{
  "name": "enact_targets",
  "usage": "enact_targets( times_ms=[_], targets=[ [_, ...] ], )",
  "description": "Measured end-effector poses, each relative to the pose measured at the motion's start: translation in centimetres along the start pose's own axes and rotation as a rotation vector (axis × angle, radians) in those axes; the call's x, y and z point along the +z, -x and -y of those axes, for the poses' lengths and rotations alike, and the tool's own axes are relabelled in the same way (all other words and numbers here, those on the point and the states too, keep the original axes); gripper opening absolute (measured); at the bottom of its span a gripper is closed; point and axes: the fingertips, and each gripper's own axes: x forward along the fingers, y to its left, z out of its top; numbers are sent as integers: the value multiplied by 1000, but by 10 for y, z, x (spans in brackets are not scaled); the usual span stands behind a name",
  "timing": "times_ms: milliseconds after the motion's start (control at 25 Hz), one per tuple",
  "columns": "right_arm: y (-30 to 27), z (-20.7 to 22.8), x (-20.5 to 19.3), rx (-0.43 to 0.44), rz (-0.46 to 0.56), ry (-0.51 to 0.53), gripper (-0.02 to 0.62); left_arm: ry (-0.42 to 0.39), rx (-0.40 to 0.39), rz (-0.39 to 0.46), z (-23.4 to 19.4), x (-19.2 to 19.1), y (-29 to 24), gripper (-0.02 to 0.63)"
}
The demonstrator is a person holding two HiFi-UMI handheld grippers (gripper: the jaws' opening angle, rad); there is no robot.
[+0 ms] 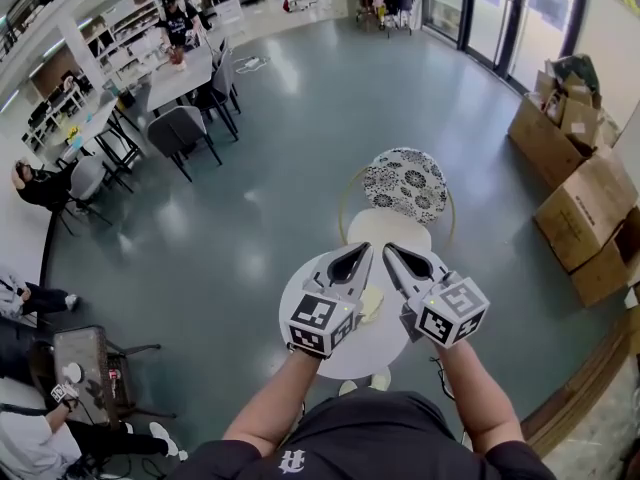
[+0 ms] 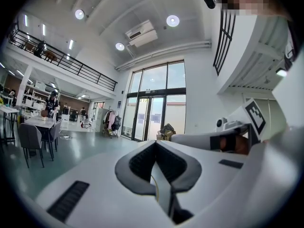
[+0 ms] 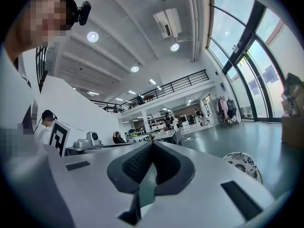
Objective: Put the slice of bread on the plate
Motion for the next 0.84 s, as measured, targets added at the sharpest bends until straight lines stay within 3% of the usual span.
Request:
enact_targets(
  times_ms=[840],
  targets=[
    [-4,-1,-8,22,-8,5,5,-13,20,-12,-3,-8,-1,6]
  ],
)
